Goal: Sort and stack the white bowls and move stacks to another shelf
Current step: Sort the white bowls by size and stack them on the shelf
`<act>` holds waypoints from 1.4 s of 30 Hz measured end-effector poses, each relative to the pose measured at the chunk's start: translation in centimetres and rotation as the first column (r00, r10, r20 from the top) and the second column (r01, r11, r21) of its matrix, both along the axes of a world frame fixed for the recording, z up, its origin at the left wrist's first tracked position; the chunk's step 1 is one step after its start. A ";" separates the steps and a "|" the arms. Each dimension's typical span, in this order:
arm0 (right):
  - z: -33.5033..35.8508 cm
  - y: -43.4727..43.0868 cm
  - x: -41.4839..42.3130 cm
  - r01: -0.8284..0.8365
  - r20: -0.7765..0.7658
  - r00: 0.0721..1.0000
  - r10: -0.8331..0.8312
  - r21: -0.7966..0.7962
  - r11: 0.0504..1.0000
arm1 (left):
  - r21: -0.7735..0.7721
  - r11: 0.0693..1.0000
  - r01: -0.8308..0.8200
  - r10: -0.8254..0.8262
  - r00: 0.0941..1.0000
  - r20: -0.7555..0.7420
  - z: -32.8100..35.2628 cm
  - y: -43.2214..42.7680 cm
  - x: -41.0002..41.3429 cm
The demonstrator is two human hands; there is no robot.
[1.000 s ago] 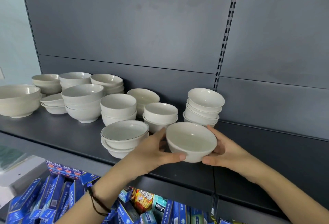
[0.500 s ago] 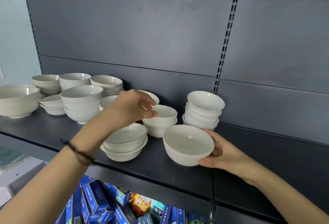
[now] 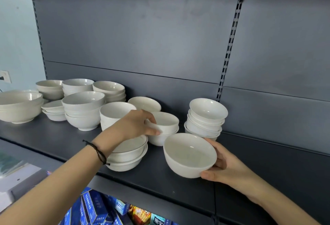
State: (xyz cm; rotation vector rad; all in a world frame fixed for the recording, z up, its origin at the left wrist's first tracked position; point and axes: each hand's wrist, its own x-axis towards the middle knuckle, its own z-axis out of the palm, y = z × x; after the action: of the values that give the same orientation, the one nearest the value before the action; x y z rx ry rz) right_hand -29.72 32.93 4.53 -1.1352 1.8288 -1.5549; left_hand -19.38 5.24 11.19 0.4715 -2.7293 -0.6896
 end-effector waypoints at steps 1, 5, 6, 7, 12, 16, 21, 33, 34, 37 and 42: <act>0.0 0.0 0.0 -0.001 0.002 1.000 0.001 -0.001 1.000 | -0.004 1.000 0.000 0.000 1.000 -0.004 -0.3 0.0 -0.2; 0.0 0.0 0.0 0.005 -0.007 1.000 -0.005 0.002 1.000 | 0.018 1.000 0.002 -0.001 0.999 -0.044 -0.6 -0.4 -0.5; -0.1 0.0 -0.1 0.008 -0.009 1.000 -0.008 0.001 1.000 | 0.027 1.000 0.008 -0.006 0.999 -0.052 -0.6 -0.5 -0.6; -0.2 0.1 -0.1 0.010 -0.012 1.000 -0.010 -0.001 1.000 | 0.041 0.999 0.014 -0.011 0.998 -0.064 -0.7 -0.6 -0.6; -0.2 0.0 0.0 0.018 -0.025 1.000 -0.018 0.003 1.000 | 0.162 0.986 0.043 -0.017 0.987 -0.163 -0.9 -0.8 -0.6; -0.3 0.0 0.1 0.028 -0.041 0.999 -0.028 -0.002 1.000 | 0.226 0.972 0.068 -0.013 0.971 -0.237 -0.8 -1.0 -0.5; -0.7 0.2 0.2 0.047 -0.065 0.997 -0.046 0.014 0.999 | 0.370 0.919 0.134 -0.007 0.946 -0.324 -0.3 -1.2 -0.1; 5.1 -2.4 2.2 0.320 -0.397 0.843 -0.364 -0.174 0.931 | 0.394 0.851 0.346 -0.149 0.881 -0.450 5.2 0.1 5.8; 5.8 -3.2 2.4 0.308 -0.401 0.844 -0.356 -0.182 0.934 | 0.392 0.846 0.362 -0.159 0.873 -0.462 5.4 0.3 6.2; 8.0 -6.1 3.2 0.210 -0.294 0.922 -0.254 -0.173 0.962 | 0.400 0.829 0.392 -0.174 0.859 -0.481 5.6 0.5 7.2; 9.2 -9.7 5.1 0.061 -0.157 0.982 -0.107 -0.271 0.961 | 0.426 0.796 0.430 -0.203 0.852 -0.483 5.1 -0.8 8.1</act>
State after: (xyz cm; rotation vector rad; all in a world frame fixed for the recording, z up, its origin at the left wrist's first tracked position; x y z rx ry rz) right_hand -24.58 23.22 13.70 -1.3633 1.8369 -1.8457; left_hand -11.30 4.42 16.32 -0.0627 -2.2019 -1.4589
